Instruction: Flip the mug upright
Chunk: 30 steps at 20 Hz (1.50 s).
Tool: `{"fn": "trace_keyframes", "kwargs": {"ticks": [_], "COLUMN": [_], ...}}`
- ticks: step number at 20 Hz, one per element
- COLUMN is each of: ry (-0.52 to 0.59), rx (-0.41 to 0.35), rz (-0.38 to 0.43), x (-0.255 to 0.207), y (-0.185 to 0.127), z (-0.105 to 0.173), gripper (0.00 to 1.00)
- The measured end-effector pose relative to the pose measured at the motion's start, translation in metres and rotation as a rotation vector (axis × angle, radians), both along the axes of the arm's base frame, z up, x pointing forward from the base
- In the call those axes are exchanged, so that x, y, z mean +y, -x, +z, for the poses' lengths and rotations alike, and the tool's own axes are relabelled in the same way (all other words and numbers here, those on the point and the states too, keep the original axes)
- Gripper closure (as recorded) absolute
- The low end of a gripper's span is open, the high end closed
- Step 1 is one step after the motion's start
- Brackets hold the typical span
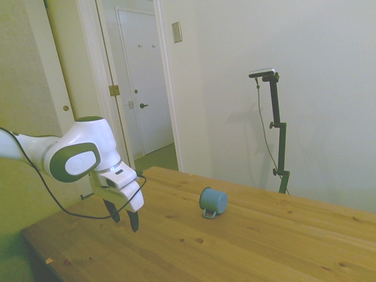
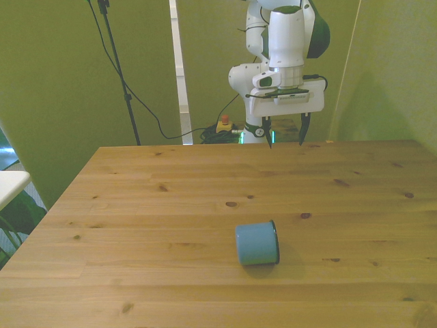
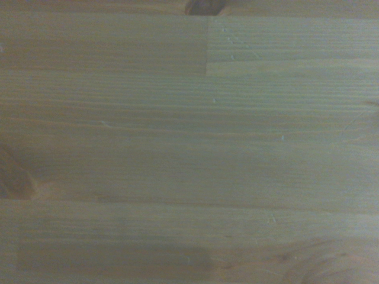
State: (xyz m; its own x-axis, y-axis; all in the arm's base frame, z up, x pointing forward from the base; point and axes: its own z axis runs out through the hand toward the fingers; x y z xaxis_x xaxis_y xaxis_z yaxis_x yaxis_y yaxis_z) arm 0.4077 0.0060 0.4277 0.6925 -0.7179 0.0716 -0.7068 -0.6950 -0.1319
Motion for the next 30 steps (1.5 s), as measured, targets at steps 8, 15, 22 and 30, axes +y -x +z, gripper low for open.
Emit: {"fn": "trace_keyframes", "kwargs": {"ticks": [8,15,22,30], "ry": [0.103,0.152,0.197,0.327], "rx": [-0.061,-0.087,-0.17,-0.231], "rz": [-0.04,-0.106,-0.121,-0.187], "x": [-0.023,-0.054,-0.05,-0.036], "y": [-0.032,-0.123,-0.184,-0.229], "z": [0.025,0.03,0.034,0.004], "gripper": [0.0,0.0,0.0,0.0]}}
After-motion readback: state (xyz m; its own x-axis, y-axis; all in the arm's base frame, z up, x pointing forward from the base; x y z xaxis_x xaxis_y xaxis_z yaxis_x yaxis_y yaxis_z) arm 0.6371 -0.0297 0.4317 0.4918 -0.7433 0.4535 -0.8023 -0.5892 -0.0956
